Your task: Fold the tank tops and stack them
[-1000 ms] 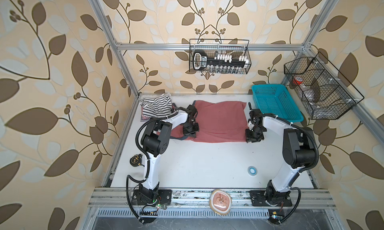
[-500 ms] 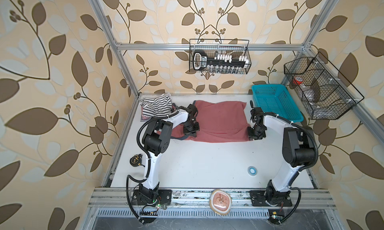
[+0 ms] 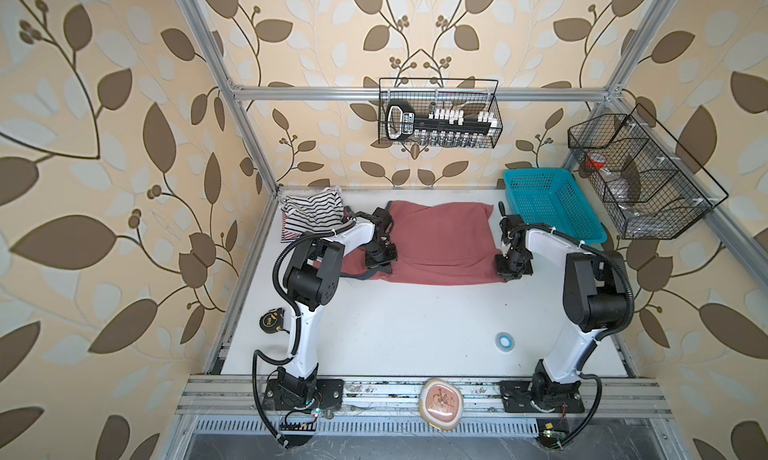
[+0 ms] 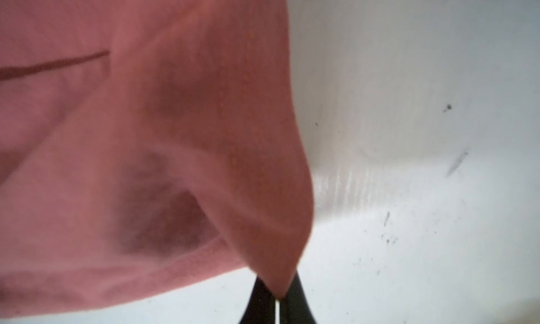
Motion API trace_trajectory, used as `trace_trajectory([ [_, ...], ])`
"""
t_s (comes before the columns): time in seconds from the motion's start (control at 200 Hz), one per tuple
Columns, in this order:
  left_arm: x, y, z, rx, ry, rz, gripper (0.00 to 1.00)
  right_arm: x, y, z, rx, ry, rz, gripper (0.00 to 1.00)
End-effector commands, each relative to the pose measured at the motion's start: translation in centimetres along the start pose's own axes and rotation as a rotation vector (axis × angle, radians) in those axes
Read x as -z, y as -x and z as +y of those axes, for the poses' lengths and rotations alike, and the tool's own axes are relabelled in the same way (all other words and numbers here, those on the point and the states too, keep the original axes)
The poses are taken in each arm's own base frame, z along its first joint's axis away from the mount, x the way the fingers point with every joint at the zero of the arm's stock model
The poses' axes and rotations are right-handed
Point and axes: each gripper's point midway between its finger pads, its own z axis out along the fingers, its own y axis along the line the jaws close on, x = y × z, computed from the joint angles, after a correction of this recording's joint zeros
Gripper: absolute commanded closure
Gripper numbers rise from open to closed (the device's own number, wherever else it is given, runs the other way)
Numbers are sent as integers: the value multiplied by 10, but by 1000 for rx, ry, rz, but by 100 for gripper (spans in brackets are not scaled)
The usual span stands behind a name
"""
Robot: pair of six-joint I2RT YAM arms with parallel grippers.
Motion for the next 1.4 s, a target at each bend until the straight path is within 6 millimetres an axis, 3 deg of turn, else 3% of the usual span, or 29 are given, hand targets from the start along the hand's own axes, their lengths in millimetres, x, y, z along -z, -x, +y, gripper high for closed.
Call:
trace_trajectory([
  [0.0, -23, -7, 51, 30, 176, 55, 100, 25, 1, -19, 51, -86, -15, 100],
  [0.225, -32, -15, 61, 37, 199, 85, 100, 36, -5, -31, 128, -161, -23, 100],
  [0.395, -31, -21, 64, 37, 203, 96, 100, 31, -12, -40, 150, -221, 17, 100],
  [0.62, -23, -47, 46, 11, 148, 117, 100, 25, -20, -31, 144, -201, 58, 62],
  [0.715, -15, -58, 34, -12, 123, 118, 100, 35, -17, -29, 120, -193, 33, 56],
  [0.845, 10, -58, 19, -33, 88, 84, 99, 56, -6, -15, 103, -144, -42, 56],
  [1.005, 54, -43, -4, -85, 63, -5, 94, 84, 12, -3, 69, -99, -128, 61],
  [1.135, 76, -27, -22, -121, 38, -57, 91, 98, 23, -1, 52, -90, -169, 61],
  [1.249, 76, -11, -30, -127, 33, -83, 91, 93, 33, 21, 57, 17, -191, 63],
  [1.399, 49, 6, -27, -102, 59, -56, 98, 65, 38, 79, 98, 261, -173, 83],
])
